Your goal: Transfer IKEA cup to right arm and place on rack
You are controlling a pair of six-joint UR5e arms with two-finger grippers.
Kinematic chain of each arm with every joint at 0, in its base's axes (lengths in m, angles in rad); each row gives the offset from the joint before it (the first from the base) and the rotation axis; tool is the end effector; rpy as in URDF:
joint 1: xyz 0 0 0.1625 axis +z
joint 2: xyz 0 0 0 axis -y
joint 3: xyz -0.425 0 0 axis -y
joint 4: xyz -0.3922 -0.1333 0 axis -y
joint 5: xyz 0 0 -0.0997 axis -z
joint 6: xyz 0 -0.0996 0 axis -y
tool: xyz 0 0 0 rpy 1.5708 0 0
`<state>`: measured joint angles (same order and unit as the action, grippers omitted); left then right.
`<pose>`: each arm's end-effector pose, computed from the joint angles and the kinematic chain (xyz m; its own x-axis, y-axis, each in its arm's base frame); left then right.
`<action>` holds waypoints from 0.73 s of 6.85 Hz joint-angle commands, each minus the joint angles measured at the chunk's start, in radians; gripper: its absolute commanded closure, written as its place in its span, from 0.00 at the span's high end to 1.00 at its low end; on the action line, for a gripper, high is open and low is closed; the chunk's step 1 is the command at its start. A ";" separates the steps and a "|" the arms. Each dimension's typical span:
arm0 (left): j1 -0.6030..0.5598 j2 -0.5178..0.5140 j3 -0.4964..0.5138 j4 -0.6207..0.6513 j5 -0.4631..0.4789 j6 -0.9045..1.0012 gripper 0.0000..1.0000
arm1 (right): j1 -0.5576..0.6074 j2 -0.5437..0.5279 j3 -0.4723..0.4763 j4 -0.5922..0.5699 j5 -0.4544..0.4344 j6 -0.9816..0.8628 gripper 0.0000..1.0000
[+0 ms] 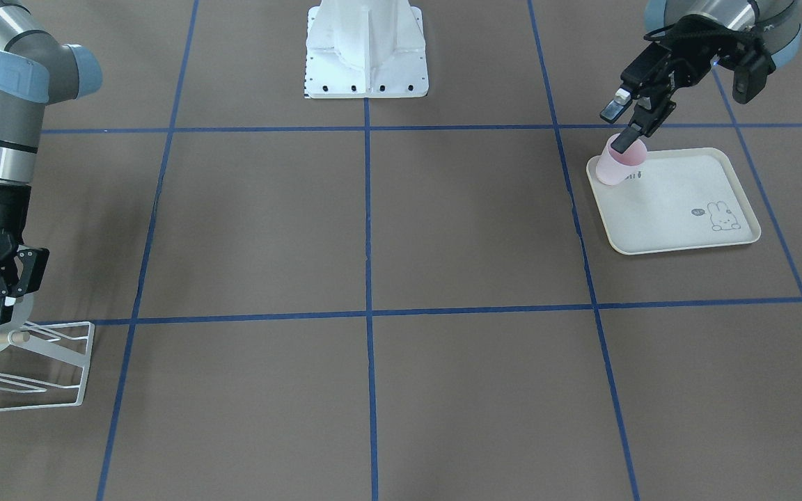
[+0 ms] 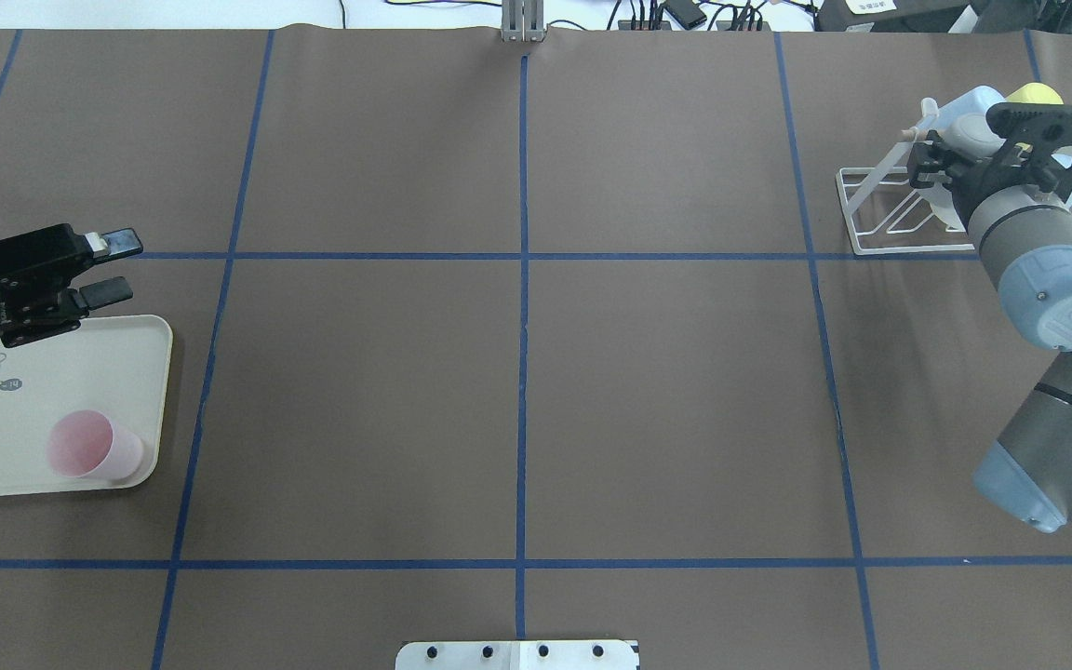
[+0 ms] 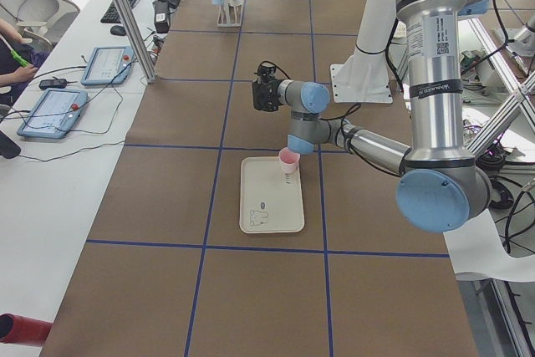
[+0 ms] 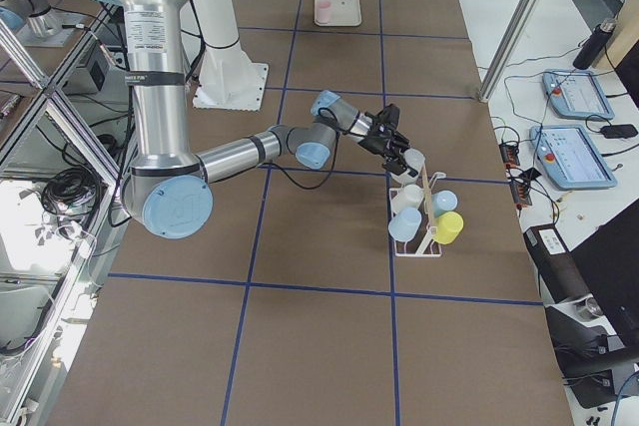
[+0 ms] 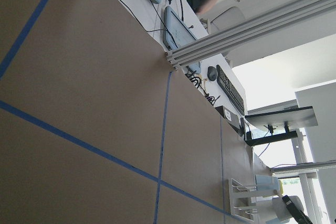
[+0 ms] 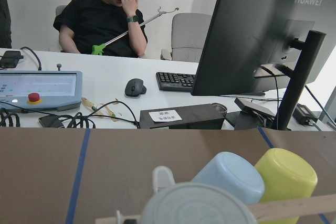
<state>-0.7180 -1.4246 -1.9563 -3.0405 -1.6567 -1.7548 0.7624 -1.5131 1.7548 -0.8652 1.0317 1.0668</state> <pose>0.2219 -0.3595 0.3776 -0.2102 -0.0584 -0.9759 0.5625 0.8092 -0.1696 -0.2580 -0.5014 0.4619 0.8015 0.1924 0.5661 -0.5790 0.4861 0.6545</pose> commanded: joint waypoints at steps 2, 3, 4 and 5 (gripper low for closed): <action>0.000 0.000 -0.003 0.000 -0.003 0.000 0.99 | -0.006 0.019 -0.024 0.006 0.002 -0.002 1.00; -0.001 0.000 -0.003 0.002 -0.005 0.001 0.99 | -0.005 0.020 -0.014 0.006 0.010 -0.025 1.00; -0.001 0.004 -0.003 0.003 -0.012 0.003 0.99 | -0.003 0.019 0.029 0.000 0.025 -0.050 1.00; -0.032 0.007 -0.003 0.034 -0.074 0.024 0.99 | 0.008 0.017 0.066 -0.002 0.084 -0.059 1.00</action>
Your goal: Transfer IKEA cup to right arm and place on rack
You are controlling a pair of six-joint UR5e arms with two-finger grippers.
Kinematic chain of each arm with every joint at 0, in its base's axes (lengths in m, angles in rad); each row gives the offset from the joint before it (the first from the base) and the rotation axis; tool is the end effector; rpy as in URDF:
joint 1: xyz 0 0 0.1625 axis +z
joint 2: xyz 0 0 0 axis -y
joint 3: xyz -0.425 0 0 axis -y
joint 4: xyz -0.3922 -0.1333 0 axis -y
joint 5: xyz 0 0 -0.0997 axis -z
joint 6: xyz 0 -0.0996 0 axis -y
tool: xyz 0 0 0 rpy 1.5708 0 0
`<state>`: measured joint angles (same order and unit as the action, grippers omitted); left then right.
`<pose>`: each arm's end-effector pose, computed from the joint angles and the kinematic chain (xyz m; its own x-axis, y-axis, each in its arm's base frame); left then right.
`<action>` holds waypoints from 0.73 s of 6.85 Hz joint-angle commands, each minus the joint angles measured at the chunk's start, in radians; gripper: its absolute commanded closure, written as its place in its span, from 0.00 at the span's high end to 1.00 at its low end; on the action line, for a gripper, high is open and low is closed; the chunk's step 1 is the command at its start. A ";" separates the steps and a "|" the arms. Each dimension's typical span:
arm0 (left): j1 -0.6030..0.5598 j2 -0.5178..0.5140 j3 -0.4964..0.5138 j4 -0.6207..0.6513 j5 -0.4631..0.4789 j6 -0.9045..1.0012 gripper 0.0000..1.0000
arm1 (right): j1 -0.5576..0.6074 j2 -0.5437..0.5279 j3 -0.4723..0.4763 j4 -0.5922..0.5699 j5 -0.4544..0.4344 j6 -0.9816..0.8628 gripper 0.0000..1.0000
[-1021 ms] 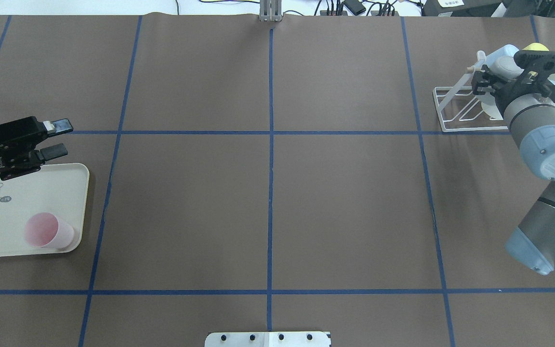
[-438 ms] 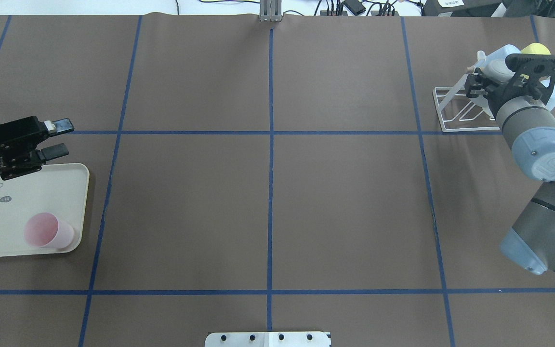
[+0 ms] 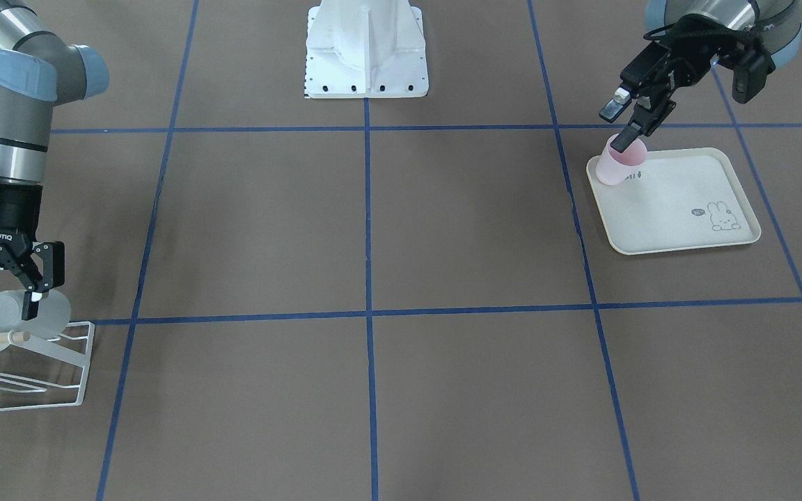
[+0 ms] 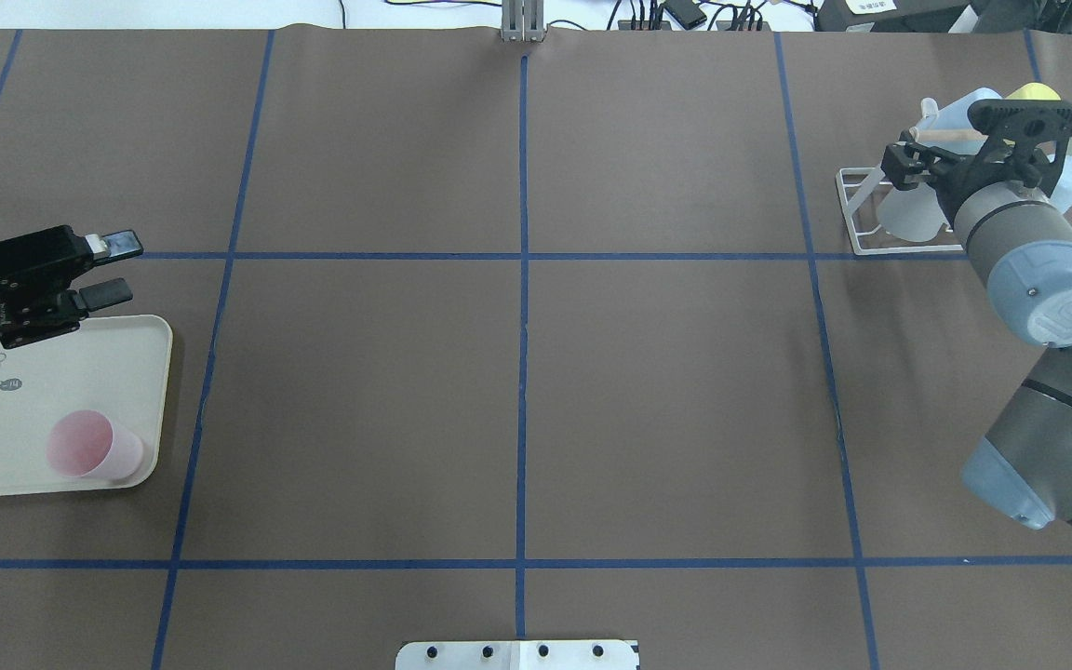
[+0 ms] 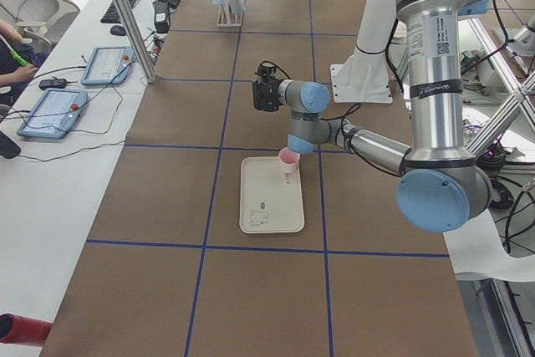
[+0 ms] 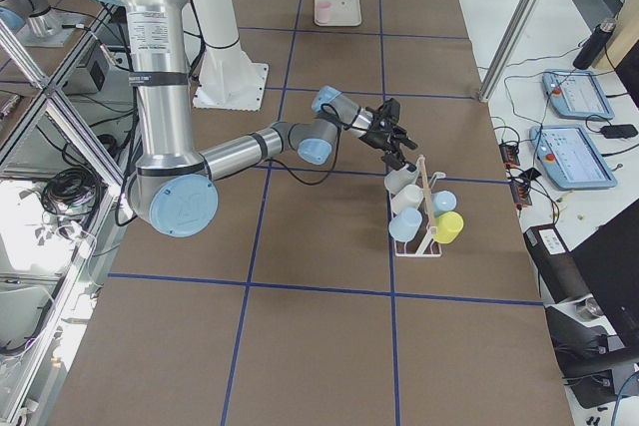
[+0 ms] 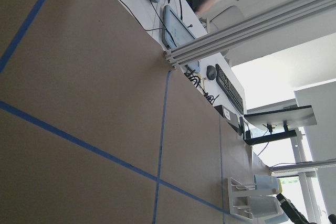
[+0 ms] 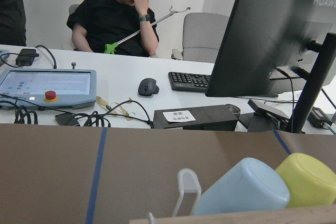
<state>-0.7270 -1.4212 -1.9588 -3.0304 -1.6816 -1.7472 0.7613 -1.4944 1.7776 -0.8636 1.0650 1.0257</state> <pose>0.2201 -0.3594 0.3787 -0.1949 -0.0601 -0.9790 0.5530 0.8176 -0.1603 -0.2632 -0.5016 0.4411 0.8044 0.1400 0.5773 -0.5610 0.4987 0.6608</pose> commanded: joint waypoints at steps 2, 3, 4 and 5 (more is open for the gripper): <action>-0.180 0.013 -0.006 0.204 -0.262 0.208 1.00 | 0.032 -0.012 0.113 -0.003 0.160 -0.016 1.00; -0.222 0.071 -0.006 0.266 -0.350 0.360 1.00 | 0.047 -0.012 0.147 -0.026 0.235 -0.016 1.00; -0.233 0.147 -0.005 0.294 -0.365 0.514 1.00 | 0.067 -0.010 0.192 -0.069 0.324 -0.016 1.00; -0.233 0.225 -0.005 0.295 -0.365 0.625 1.00 | 0.091 -0.010 0.215 -0.074 0.422 -0.016 1.00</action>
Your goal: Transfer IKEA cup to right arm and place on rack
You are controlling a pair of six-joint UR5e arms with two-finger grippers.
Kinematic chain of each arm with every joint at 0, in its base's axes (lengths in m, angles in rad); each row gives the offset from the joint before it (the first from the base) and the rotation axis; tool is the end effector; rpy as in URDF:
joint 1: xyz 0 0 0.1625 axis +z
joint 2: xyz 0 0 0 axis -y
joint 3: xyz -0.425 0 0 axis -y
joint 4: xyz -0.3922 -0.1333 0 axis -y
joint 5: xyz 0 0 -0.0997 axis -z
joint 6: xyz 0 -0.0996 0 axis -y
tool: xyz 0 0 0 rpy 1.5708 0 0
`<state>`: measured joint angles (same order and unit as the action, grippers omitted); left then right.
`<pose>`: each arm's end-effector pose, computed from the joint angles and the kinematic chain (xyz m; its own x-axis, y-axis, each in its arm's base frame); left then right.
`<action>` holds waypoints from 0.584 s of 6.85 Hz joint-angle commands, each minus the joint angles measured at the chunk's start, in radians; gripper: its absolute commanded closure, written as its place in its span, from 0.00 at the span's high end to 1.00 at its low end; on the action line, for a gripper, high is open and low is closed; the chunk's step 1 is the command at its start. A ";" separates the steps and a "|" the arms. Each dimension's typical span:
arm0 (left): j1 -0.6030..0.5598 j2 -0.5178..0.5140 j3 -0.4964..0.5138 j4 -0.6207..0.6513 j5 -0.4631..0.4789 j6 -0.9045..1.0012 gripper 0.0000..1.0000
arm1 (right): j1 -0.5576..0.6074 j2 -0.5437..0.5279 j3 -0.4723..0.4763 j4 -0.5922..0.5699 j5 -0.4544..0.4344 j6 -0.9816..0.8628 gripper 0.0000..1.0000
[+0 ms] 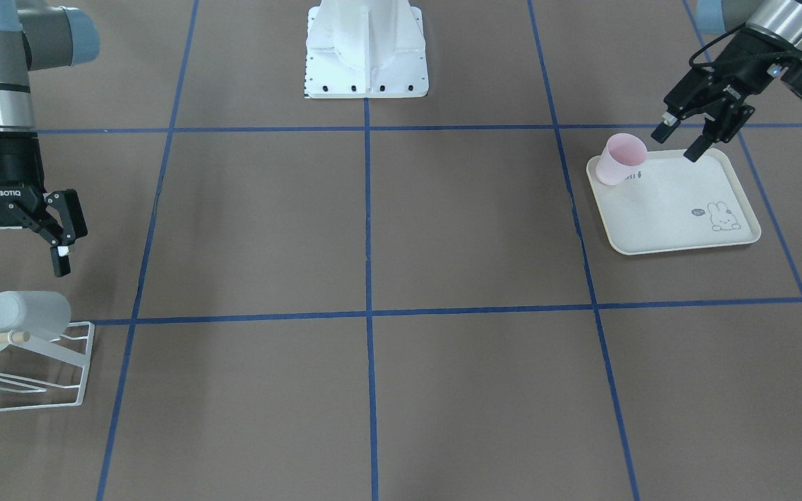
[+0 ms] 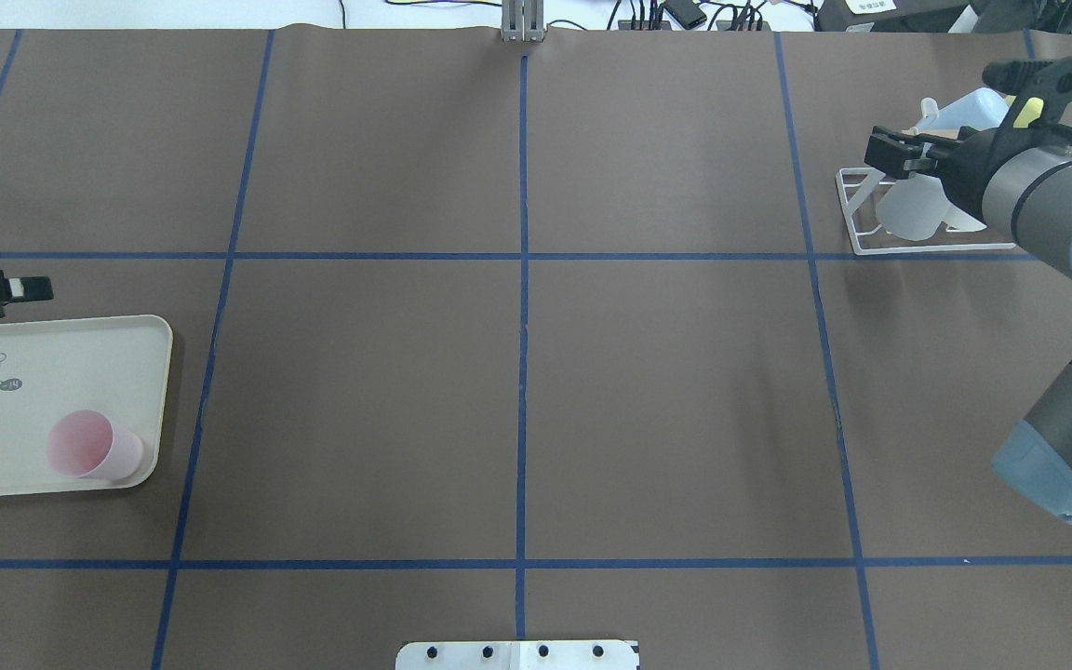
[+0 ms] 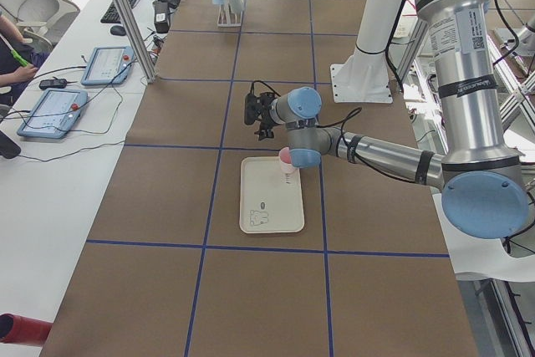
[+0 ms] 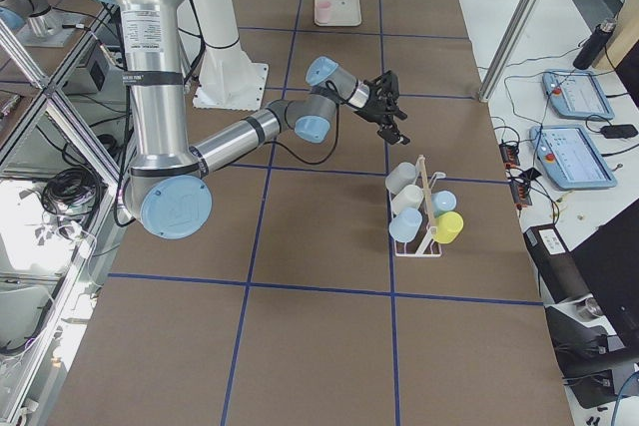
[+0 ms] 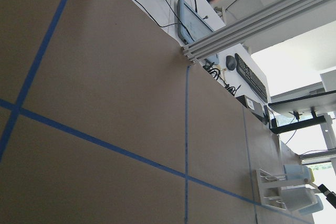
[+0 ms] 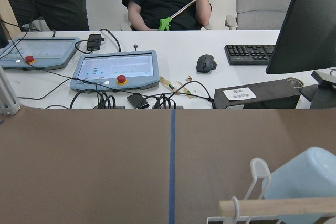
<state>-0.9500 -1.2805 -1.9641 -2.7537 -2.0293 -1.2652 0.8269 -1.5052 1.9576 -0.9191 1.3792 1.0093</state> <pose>0.1498 -0.3628 0.4588 0.3010 0.0429 -0.9527 0.4108 0.8957 0.1701 -0.2352 -0.4804 0.3701 0.7038 -0.0071 0.7103 -0.5467 0.6331 0.5480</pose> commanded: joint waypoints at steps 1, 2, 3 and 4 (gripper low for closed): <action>0.002 0.143 0.001 0.032 -0.011 0.246 1.00 | 0.053 0.005 0.037 -0.018 0.212 0.006 1.00; 0.010 0.147 -0.004 0.098 -0.008 0.310 1.00 | 0.066 0.011 0.037 -0.018 0.274 0.017 1.00; 0.061 0.135 -0.002 0.162 -0.006 0.335 1.00 | 0.064 0.013 0.037 -0.017 0.305 0.029 1.00; 0.141 0.126 0.004 0.192 -0.006 0.336 1.00 | 0.064 0.013 0.035 -0.014 0.343 0.032 1.00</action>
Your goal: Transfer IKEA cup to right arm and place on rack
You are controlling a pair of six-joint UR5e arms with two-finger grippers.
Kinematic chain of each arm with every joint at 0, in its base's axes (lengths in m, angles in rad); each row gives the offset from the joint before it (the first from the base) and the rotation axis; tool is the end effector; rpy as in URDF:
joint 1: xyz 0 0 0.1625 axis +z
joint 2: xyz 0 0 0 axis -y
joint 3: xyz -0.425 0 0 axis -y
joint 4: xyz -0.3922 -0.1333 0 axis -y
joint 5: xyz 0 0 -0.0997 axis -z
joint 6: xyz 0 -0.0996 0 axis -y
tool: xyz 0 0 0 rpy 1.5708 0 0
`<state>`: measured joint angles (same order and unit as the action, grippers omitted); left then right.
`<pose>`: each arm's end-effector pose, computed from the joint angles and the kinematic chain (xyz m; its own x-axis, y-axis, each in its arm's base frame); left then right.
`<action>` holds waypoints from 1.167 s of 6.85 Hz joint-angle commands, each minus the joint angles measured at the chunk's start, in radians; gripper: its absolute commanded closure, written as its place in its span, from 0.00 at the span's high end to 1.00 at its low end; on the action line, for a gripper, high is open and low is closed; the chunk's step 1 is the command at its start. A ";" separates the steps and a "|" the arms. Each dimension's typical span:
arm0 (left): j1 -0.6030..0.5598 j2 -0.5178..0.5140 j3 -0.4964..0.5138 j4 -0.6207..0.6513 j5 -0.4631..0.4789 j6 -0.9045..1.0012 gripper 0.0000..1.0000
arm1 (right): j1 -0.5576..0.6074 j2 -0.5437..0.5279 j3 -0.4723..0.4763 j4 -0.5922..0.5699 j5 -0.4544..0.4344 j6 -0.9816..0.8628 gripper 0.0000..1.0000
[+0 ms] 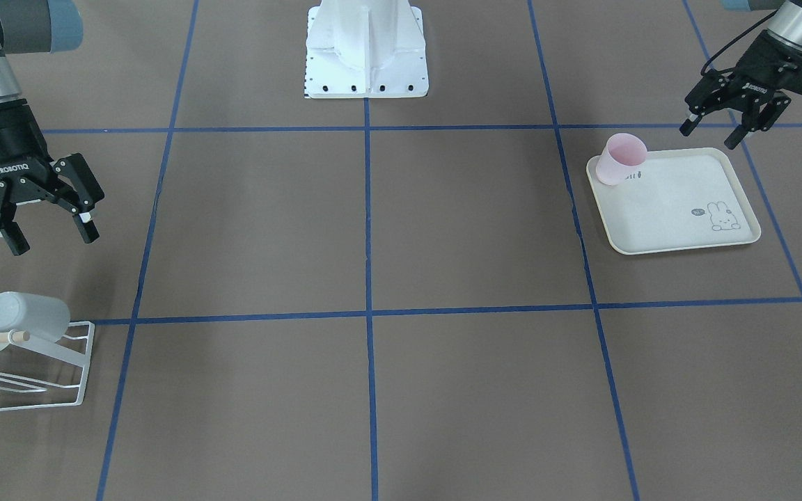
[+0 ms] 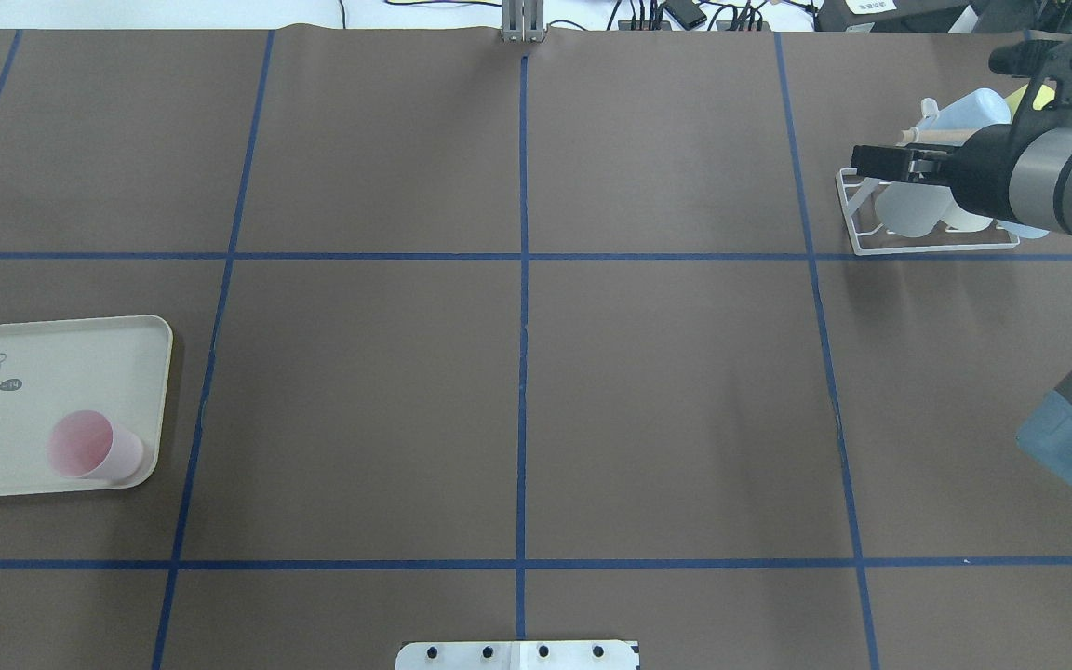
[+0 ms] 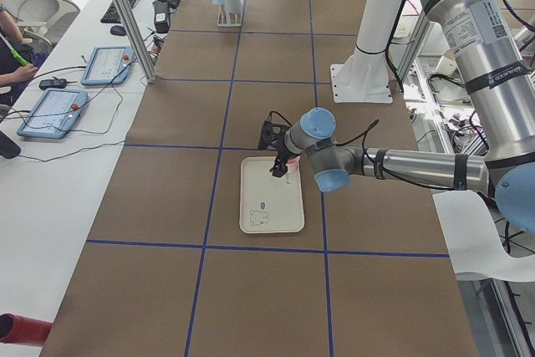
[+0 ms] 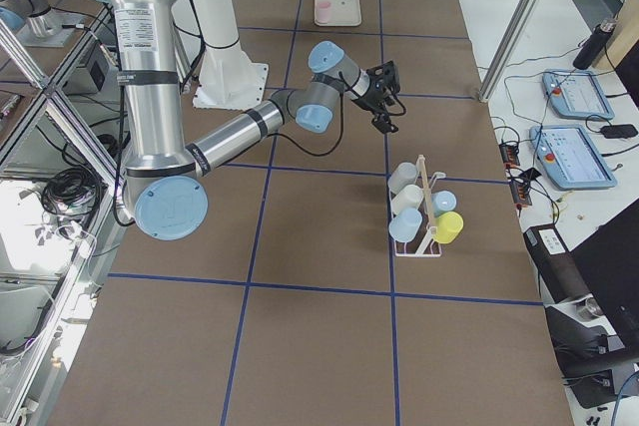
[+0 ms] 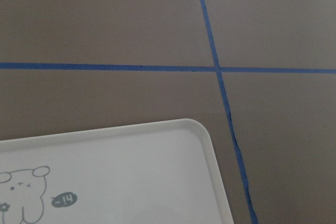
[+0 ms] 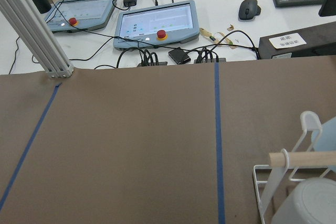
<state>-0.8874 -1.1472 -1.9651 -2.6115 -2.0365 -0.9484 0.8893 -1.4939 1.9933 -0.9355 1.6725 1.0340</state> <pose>0.1496 -0.3240 0.5241 0.5361 0.1666 -0.8276 0.1723 0.9381 0.3005 -0.2249 -0.4728 0.3499 0.5941 -0.0751 0.8009 -0.4781 0.7677 0.4267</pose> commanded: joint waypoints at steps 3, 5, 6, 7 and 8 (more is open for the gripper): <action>0.130 -0.093 0.005 0.166 0.001 0.017 1.00 | 0.006 0.047 -0.013 0.003 0.215 0.050 1.00; 0.130 -0.164 0.014 0.276 0.001 0.019 0.88 | 0.008 0.067 -0.019 0.003 0.236 0.084 1.00; 0.130 -0.164 0.015 0.277 0.001 0.022 0.87 | 0.008 0.073 -0.019 0.004 0.246 0.096 1.00; 0.130 -0.160 0.018 0.277 0.001 0.045 0.87 | 0.008 0.083 -0.019 0.003 0.254 0.110 1.00; 0.130 -0.154 0.025 0.278 0.001 0.060 0.87 | 0.008 0.083 -0.019 0.003 0.254 0.112 1.00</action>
<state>-0.7578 -1.3053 -1.9466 -2.3366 -2.0356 -0.9078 0.8973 -1.4155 1.9744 -0.9322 1.9223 1.1380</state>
